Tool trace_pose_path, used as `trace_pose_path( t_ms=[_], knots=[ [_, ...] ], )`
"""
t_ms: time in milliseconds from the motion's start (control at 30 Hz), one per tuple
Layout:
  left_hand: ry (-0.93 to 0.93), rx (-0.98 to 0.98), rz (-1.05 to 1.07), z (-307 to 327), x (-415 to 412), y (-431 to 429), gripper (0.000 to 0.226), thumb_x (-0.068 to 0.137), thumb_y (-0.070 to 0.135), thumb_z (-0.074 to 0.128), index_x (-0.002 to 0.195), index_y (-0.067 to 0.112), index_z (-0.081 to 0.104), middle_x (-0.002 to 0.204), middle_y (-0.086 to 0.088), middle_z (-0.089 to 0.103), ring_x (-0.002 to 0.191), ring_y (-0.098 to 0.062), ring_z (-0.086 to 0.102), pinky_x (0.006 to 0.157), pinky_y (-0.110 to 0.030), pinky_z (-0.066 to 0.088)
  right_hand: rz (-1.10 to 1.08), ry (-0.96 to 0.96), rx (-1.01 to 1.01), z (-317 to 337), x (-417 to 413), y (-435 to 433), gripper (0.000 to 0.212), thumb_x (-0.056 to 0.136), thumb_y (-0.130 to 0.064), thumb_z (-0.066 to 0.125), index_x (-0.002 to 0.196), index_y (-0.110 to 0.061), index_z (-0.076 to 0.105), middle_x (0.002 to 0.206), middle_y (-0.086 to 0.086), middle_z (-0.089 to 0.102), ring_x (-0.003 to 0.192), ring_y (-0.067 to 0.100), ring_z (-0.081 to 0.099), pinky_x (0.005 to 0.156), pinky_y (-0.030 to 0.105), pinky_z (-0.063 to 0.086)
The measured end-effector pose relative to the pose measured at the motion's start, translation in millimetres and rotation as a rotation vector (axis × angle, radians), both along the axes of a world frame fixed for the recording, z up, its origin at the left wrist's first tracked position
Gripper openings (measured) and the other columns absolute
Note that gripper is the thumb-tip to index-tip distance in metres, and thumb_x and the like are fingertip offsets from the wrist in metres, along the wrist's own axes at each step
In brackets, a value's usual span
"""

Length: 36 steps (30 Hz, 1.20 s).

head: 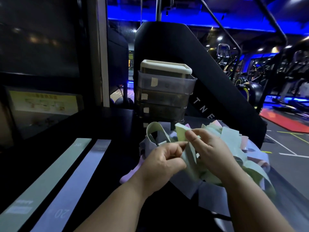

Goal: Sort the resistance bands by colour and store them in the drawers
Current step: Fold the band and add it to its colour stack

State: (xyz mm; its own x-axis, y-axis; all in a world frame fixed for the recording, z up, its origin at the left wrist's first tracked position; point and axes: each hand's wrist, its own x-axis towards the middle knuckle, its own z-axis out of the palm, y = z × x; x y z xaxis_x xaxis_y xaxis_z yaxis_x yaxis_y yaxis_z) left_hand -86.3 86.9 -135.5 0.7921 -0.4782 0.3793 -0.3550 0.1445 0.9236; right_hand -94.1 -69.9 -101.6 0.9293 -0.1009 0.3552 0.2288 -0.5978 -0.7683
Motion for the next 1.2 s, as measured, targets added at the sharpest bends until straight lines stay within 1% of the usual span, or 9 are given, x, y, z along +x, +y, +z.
trace_pose_path(
  t_ms=[100,167,267,333,467,667,767,967,1200],
  knots=[
    [-0.054,0.115,0.057,1.3,-3.4,-1.2,0.009,0.071,0.007,0.055,0.065,0.005,0.049,0.076,0.0,0.057,0.074,-0.01,0.052,0.07,-0.026,0.042,-0.026,0.011,-0.045,-0.9,0.2,0.6,0.042,0.071,-0.073,0.054,0.093,-0.038,0.064,0.083,-0.015,0.069,0.079,-0.001,0.062,0.068,0.025,0.047],
    [-0.083,0.189,0.128,0.0,-2.3,-2.0,0.013,0.07,0.015,0.059,0.061,0.016,0.049,0.072,-0.006,0.051,0.069,-0.012,0.046,0.065,-0.028,0.038,-0.075,-0.008,-0.095,-2.2,1.6,0.9,0.021,0.083,-0.054,0.065,0.094,-0.036,0.066,0.083,-0.013,0.07,0.08,0.002,0.063,0.067,0.024,0.047],
    [-0.089,0.194,0.153,-1.7,-0.2,-3.9,0.01,0.072,0.017,0.063,0.065,0.017,0.056,0.096,-0.012,0.065,0.079,-0.022,0.056,0.075,-0.032,0.047,-0.087,-0.027,-0.07,-4.2,5.0,-1.3,0.004,0.089,-0.034,0.064,0.088,-0.032,0.068,0.08,-0.012,0.07,0.079,0.003,0.064,0.068,0.022,0.048],
    [-0.067,0.182,0.178,-2.2,-0.3,-3.2,0.008,0.075,0.019,0.068,0.07,0.018,0.062,0.102,-0.004,0.068,0.085,-0.014,0.061,0.079,-0.02,0.048,-0.087,-0.041,-0.052,-4.2,5.8,-2.2,0.006,0.089,-0.03,0.065,0.084,-0.031,0.068,0.076,-0.013,0.07,0.075,0.001,0.063,0.064,0.019,0.046],
    [-0.016,0.159,0.244,-3.9,1.2,-1.2,0.019,0.076,0.039,0.068,0.082,0.021,0.067,0.085,0.003,0.069,0.084,-0.012,0.065,0.082,-0.026,0.051,-0.061,-0.093,0.002,-5.4,6.0,-1.6,0.007,0.09,-0.029,0.065,0.083,-0.029,0.067,0.068,-0.015,0.068,0.067,-0.006,0.06,0.057,0.011,0.042],
    [-0.058,0.081,0.498,-6.9,10.7,2.8,0.019,0.084,0.024,0.074,0.094,0.024,0.057,0.079,0.014,0.061,0.075,0.003,0.057,0.075,-0.015,0.047,0.048,-0.184,0.194,-5.3,1.7,3.1,0.011,0.09,-0.023,0.066,0.08,-0.029,0.067,0.073,-0.006,0.07,0.069,0.008,0.063,0.066,0.033,0.051],
    [-0.063,0.095,0.447,-5.8,9.8,3.7,0.03,0.082,0.02,0.075,0.107,0.03,0.061,0.102,0.016,0.065,0.089,0.006,0.06,0.076,-0.007,0.046,0.167,-0.201,0.279,-3.7,-3.0,7.4,0.012,0.09,-0.018,0.067,0.086,-0.029,0.069,0.081,0.0,0.071,0.079,0.02,0.065,0.076,0.045,0.054],
    [-0.044,0.0,0.4,-3.3,8.2,3.6,0.02,0.084,0.018,0.064,0.101,0.026,0.069,0.093,0.002,0.074,0.092,-0.013,0.069,0.084,-0.025,0.054,0.271,-0.231,0.305,-3.9,-5.9,14.1,0.01,0.086,-0.013,0.07,0.093,-0.018,0.066,0.085,0.006,0.07,0.076,0.024,0.063,0.074,0.041,0.053],
    [-0.088,-0.105,0.382,0.6,8.6,3.3,0.019,0.077,0.042,0.061,0.088,0.027,0.067,0.079,0.006,0.068,0.079,-0.009,0.062,0.081,-0.033,0.05,0.153,-0.315,0.245,-6.0,-2.9,12.7,0.036,0.081,-0.017,0.078,0.099,-0.037,0.055,0.081,-0.004,0.059,0.067,0.011,0.056,0.061,0.028,0.049]
  ],
)
